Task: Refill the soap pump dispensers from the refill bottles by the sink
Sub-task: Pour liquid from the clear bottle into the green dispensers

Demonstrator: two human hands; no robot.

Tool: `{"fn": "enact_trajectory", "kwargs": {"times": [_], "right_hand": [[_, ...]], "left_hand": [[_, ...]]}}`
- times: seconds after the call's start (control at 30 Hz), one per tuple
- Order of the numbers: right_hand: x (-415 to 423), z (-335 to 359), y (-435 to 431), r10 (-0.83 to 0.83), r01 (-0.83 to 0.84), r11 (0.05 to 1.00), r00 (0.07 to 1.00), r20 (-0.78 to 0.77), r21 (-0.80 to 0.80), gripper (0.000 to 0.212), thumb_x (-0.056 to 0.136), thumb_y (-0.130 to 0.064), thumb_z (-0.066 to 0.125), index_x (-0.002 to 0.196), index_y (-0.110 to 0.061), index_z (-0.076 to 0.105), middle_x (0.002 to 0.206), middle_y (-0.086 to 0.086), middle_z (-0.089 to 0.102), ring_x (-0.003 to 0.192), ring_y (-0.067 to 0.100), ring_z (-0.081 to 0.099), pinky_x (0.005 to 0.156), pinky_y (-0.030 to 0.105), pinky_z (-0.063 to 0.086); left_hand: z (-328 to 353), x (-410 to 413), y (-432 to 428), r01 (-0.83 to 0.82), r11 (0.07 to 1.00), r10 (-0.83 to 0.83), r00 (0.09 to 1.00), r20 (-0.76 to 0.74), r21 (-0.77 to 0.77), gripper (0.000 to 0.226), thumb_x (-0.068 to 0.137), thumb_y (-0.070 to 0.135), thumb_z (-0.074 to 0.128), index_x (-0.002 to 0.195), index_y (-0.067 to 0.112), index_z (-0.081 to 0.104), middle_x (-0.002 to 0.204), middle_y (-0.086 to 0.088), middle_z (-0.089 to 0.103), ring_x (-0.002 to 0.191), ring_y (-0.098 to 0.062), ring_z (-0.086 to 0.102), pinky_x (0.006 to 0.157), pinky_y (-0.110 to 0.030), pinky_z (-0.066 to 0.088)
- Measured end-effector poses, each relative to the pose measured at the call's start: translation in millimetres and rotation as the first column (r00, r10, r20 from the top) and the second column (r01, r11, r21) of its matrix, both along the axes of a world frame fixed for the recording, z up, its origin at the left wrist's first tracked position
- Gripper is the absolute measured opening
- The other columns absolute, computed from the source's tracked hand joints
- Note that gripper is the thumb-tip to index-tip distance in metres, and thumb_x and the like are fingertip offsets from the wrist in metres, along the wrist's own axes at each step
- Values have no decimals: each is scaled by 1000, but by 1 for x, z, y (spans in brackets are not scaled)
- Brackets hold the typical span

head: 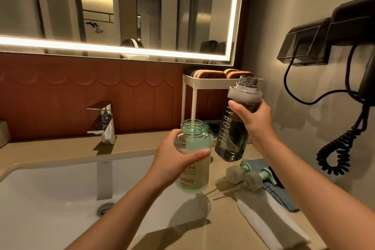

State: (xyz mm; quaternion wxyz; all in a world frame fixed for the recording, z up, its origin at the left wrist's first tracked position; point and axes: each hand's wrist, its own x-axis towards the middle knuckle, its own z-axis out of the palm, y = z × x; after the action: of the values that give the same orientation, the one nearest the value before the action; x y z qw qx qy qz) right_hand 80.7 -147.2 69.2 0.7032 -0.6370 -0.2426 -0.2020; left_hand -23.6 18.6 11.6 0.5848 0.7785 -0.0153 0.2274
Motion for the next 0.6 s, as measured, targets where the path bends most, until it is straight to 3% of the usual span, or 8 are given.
{"fn": "enact_trajectory", "kwargs": {"times": [0.17,0.33,0.43,0.6], "right_hand": [[-39,-6,-7,64,-64,998,998,-15,-26,39,76,-18,72,111,-17,55,98,-2,63,85,6,63,59,11,50],[-69,-25,-15,79,-81,990,997,-20,-116,35,75,-14,74,104,-21,56,97,-1,64,87,7,63,60,12,50],[-85,-33,-23,77,-80,983,997,-29,-165,39,74,-14,75,107,-19,56,98,-1,65,89,7,63,61,11,50],[-108,-44,-34,91,-100,980,994,-56,-174,45,61,-27,79,101,-27,58,97,-5,67,87,5,65,64,15,51]], "left_hand": [[-23,-32,-3,16,1000,-16,998,-64,6,93,44,62,81,125,31,49,118,12,60,106,-5,56,78,-23,44],[-39,-59,-11,20,1000,-19,996,-91,11,93,42,62,81,123,28,50,119,9,60,108,-9,56,93,-34,47],[-47,-72,-14,31,999,-27,996,-89,42,78,48,54,83,116,33,51,114,12,61,104,-5,57,89,-29,48],[-61,-85,-19,33,998,-28,996,-88,58,84,45,56,77,120,31,49,112,15,60,102,-2,56,83,-19,47]]}}
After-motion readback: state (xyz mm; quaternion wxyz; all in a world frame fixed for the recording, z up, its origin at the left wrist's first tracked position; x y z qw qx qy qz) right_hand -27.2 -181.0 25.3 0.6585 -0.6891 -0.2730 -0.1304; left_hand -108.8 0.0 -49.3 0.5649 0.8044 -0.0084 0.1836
